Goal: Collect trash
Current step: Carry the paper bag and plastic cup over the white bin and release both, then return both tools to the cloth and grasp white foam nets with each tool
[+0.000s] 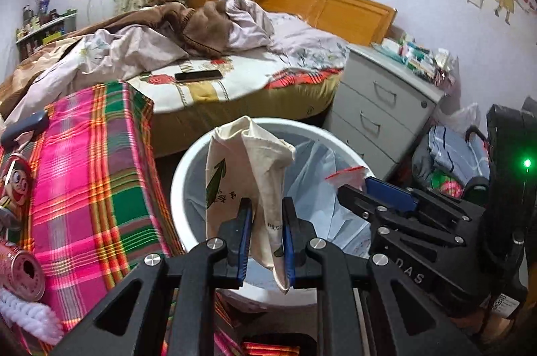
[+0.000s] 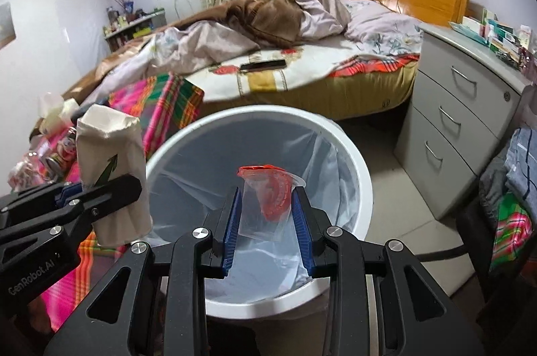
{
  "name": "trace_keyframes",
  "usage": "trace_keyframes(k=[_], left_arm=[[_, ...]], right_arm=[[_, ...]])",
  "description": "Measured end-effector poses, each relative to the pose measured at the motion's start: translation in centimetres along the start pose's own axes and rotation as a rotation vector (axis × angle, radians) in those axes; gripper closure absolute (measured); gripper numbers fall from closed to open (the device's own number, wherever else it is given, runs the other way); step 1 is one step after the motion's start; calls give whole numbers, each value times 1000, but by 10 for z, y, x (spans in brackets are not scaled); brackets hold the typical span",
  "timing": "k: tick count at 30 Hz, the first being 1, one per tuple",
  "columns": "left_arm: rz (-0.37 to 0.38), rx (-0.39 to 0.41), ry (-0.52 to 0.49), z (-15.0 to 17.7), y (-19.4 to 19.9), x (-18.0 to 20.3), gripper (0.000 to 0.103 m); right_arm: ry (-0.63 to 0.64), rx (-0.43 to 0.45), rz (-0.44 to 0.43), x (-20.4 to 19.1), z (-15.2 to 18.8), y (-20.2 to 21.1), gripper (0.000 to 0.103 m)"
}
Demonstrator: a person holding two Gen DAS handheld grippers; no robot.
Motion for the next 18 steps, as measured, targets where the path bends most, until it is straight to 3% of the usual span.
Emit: trace_keyframes(k=[5,7,8,10,11,18], left_arm=[[-4,-13,3,1,-6,-1,79],[-10,-12,12,1,-5,-4,48],[-11,-7,18,2,-3,-7,44],[-15,4,31,3,2,-12,44],[-13,6,34,4,3,-14,44],[-24,52,74,16,31,-35,44]], right_arm=[[-8,-21,20,4,0,-5,70],[-13,-20,17,5,1,-3,68],[-18,-20,21,6,0,-3,66],[-30,-9,27,8,0,-2,49],[-35,-3,24,9,0,0,47],[-33,39,8,-2,-2,14,47]])
Point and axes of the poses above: each gripper's, at about its wrist camera, not at the fingertips, and y roughly against the way its jaws point, x to its right, z to its underside, the point moved 3 cm from there along -y, roughly the way its jaws point, and after that the axes turned 13 degrees about -x, right-handed, at the moved point
